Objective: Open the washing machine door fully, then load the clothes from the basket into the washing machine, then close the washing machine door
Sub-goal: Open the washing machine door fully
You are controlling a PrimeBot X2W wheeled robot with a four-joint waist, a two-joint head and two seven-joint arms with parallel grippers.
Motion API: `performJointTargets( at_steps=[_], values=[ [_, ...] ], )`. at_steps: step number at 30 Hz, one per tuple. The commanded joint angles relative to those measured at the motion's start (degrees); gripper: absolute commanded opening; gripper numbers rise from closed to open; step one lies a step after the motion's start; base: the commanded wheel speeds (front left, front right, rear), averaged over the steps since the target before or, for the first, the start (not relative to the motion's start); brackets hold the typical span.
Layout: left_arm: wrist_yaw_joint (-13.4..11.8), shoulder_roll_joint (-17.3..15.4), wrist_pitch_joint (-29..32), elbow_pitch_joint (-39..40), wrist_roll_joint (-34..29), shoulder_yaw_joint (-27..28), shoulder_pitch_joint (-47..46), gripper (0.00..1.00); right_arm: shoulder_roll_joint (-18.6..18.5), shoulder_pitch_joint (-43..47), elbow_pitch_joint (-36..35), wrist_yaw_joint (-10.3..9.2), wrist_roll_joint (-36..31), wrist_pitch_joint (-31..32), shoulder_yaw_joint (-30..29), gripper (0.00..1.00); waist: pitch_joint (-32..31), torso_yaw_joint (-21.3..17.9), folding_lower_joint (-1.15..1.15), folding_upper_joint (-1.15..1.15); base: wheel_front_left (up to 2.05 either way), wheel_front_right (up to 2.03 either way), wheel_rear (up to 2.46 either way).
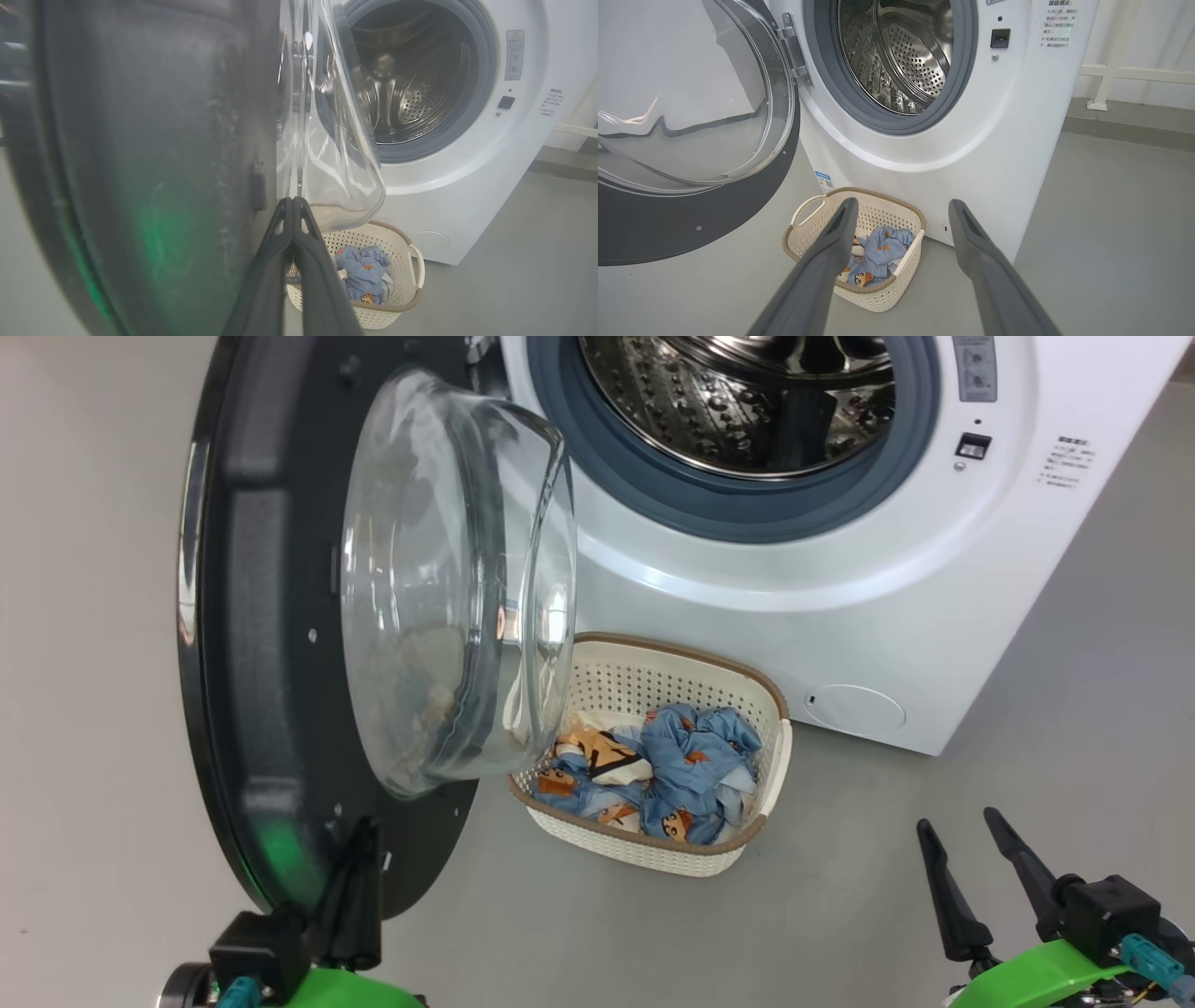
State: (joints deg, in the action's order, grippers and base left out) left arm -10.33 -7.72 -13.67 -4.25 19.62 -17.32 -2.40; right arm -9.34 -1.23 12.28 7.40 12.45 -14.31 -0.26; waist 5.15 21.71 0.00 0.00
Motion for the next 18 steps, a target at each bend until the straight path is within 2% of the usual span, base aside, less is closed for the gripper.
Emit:
performJointTargets(
  at_steps=[1,11,18],
  values=[
    [-0.84,-1.42,-0.6,0.17,0.68,3.45,-1.24,0.0,-0.85,-0.66,-1.66,0.09,-0.68,-0.69,2.05,1.0,-0.39,0.71,0.0,0.0,0.0,0.0,0.0],
    [-0.18,-2.32,-1.21,-5.32,2.12,8.11,-4.38,0.0,-1.48,-1.39,-2.07,0.09,-1.09,-0.69,4.66,1.0,-0.02,1.43,0.0,0.0,0.0,0.0,0.0],
    [0.39,-3.15,-1.3,-9.44,2.81,14.35,-8.56,0.0,-2.84,-2.84,-1.82,0.09,-0.81,-0.52,6.24,1.0,1.62,0.81,0.0,0.0,0.0,0.0,0.0]
  ],
)
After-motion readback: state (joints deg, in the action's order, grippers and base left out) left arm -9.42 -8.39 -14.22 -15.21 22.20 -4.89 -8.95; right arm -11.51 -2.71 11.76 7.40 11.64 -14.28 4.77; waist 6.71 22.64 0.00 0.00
